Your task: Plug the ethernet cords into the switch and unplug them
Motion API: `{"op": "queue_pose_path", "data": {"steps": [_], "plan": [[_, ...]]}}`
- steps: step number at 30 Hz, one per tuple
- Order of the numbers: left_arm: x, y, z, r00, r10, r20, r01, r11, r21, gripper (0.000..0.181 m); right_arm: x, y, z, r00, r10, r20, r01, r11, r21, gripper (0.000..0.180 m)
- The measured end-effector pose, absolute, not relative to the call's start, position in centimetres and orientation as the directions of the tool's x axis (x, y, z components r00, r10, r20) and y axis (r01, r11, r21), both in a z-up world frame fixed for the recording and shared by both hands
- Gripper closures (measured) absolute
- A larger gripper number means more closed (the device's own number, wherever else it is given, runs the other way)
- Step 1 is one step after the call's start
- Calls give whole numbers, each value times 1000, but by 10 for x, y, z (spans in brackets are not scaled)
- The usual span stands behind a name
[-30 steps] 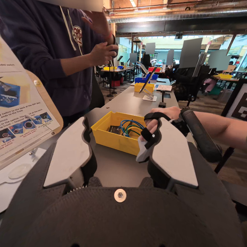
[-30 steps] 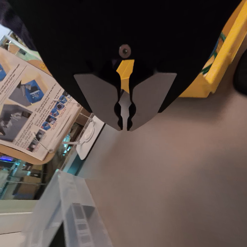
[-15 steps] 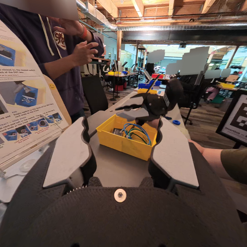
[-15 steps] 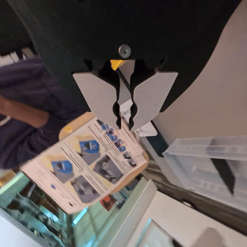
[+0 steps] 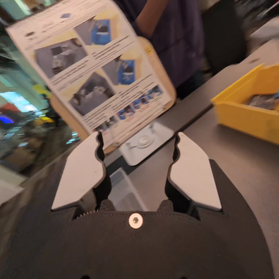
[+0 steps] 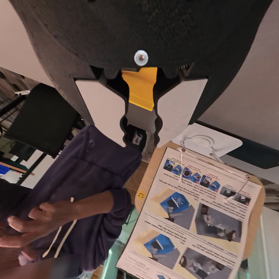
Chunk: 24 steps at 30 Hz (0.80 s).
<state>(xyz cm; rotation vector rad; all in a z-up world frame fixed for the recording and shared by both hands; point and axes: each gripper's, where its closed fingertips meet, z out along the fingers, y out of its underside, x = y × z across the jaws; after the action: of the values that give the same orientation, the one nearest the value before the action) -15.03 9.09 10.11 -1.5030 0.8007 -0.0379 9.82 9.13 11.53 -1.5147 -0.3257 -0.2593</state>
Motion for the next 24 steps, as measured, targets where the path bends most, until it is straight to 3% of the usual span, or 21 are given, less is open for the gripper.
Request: {"op": "queue_pose_path", "data": {"steps": [3, 6, 10, 18, 24], "plan": [[-167, 105, 99, 740, -266, -618, -608, 128, -783, 91, 104, 93, 114, 934, -25, 356, 357, 35, -933, 135], [-168, 108, 93, 689, -194, -698, -688, 127, -715, 94, 101, 91, 114, 936, -31, 350, 351, 52, -935, 123], [-166, 112, 84, 678, -205, -706, -703, 97, -704, 92, 89, 89, 114, 923, 25, 383, 379, 102, -920, 112], [-164, 112, 80, 713, -266, -648, -656, 70, -751, 91, 77, 88, 109, 894, 80, 440, 426, 145, -893, 113], [-161, 107, 78, 771, -403, -493, -531, 21, -847, 89, 86, 88, 108, 881, 37, 472, 465, 119, -877, 115]]}}
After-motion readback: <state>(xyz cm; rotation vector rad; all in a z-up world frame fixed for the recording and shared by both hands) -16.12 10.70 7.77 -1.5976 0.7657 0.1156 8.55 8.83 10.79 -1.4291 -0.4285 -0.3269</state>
